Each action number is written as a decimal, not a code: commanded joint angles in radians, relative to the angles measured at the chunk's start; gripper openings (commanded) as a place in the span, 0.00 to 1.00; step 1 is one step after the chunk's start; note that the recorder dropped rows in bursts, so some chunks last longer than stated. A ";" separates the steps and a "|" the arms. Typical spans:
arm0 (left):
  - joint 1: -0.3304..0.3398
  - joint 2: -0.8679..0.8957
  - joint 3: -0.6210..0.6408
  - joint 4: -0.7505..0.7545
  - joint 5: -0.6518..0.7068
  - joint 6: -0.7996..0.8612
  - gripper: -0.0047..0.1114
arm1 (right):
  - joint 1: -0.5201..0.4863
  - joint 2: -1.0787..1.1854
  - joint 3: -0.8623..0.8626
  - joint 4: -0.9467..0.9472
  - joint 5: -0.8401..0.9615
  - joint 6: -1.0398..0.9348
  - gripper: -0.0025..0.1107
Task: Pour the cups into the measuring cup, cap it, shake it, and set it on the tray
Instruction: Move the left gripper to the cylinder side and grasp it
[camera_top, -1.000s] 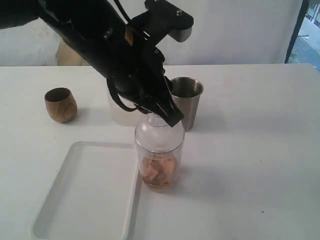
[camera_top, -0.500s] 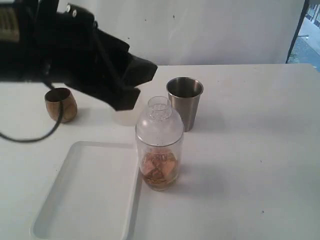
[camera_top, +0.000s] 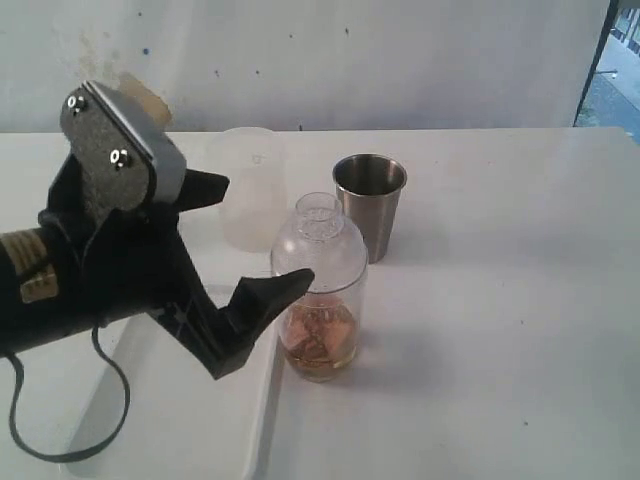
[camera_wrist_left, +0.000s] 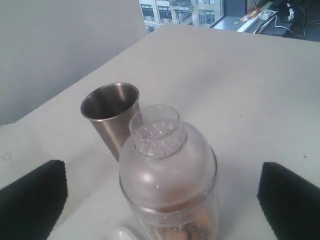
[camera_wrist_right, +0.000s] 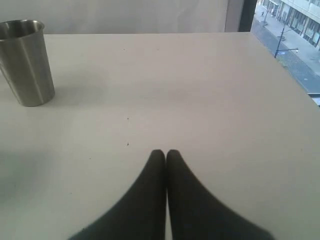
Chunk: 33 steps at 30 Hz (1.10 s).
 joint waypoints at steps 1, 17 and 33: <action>-0.002 0.011 0.111 -0.017 -0.187 -0.067 0.95 | -0.005 -0.006 0.002 0.000 -0.003 0.004 0.02; -0.002 0.437 0.190 0.002 -0.664 -0.127 0.95 | -0.005 -0.006 0.002 0.000 -0.003 0.004 0.02; -0.002 0.685 0.000 0.005 -0.734 -0.128 0.95 | -0.005 -0.006 0.002 0.000 -0.003 0.004 0.02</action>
